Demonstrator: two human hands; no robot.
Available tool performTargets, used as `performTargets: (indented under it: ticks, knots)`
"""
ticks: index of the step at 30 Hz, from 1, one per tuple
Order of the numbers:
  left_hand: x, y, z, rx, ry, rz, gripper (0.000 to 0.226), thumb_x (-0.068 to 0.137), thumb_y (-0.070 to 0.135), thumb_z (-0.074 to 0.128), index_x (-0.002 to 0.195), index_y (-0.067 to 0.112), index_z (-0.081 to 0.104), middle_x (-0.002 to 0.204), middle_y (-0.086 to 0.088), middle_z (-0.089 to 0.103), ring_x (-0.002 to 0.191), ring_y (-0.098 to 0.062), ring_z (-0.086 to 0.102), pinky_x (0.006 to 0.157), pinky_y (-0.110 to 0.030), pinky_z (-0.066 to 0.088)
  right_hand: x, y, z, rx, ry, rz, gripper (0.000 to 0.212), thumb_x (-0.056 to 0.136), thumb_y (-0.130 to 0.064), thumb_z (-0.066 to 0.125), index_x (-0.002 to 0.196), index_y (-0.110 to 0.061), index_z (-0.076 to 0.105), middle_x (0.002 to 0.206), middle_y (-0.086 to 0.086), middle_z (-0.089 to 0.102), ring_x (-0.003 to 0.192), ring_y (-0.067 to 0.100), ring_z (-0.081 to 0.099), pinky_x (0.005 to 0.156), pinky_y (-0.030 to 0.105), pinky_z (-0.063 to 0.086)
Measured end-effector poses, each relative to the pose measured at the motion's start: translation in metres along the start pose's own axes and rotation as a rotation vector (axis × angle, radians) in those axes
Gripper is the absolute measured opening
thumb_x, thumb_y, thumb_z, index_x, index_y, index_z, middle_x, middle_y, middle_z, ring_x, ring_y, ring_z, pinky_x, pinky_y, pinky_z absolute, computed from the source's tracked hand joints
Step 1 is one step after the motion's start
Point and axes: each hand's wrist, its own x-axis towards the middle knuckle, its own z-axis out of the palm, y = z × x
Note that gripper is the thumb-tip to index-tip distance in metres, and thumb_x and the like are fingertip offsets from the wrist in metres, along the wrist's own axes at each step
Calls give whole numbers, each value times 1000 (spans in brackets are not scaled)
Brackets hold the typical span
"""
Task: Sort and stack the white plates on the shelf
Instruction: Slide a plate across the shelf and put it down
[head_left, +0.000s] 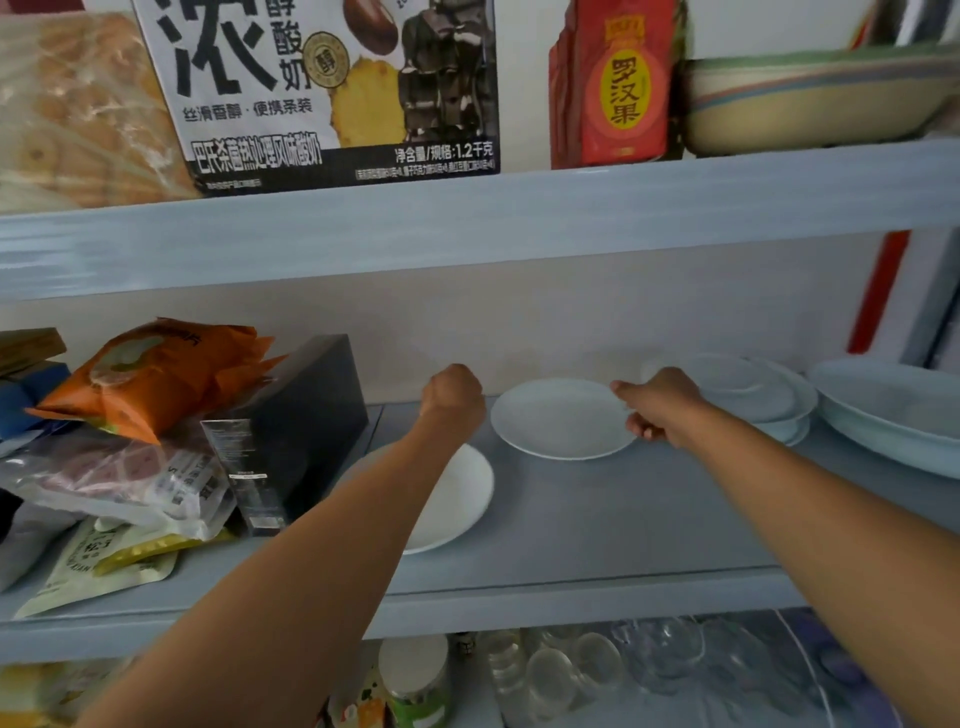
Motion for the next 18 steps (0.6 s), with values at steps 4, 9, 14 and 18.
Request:
performTargets:
  ticks: [4, 9, 14, 18]
  knots:
    - [2, 12, 18, -17, -4, 14, 27, 87, 9, 55, 108, 3, 71, 112, -16, 71, 109, -33, 65, 91, -34, 51, 1, 19, -5, 5, -17, 28, 38, 88, -34, 66, 90, 3, 60, 35, 9, 55, 24, 16, 45, 35, 19, 39]
    - [6, 11, 32, -82, -50, -21, 18, 85, 14, 59, 97, 7, 70, 105, -14, 71, 102, -32, 67, 75, -31, 50, -2, 36, -4, 40, -41, 86, 34, 91, -29, 64, 79, 1, 53, 49, 16, 56, 24, 16, 43, 40, 23, 42]
    - [14, 10, 41, -71, -54, -36, 30, 83, 15, 59, 112, 8, 66, 119, -14, 67, 112, -34, 62, 91, -34, 50, 7, 49, 1, 53, -45, 137, 27, 90, -23, 65, 84, 1, 54, 52, 19, 59, 33, 21, 48, 46, 29, 47]
    - [23, 8, 45, -38, -79, -47, 21, 81, 13, 58, 100, 5, 66, 109, -16, 69, 104, -35, 64, 83, -34, 51, 14, 50, 8, 69, -55, 155, 25, 91, -21, 65, 83, -1, 50, 63, 20, 58, 23, 16, 46, 37, 22, 41]
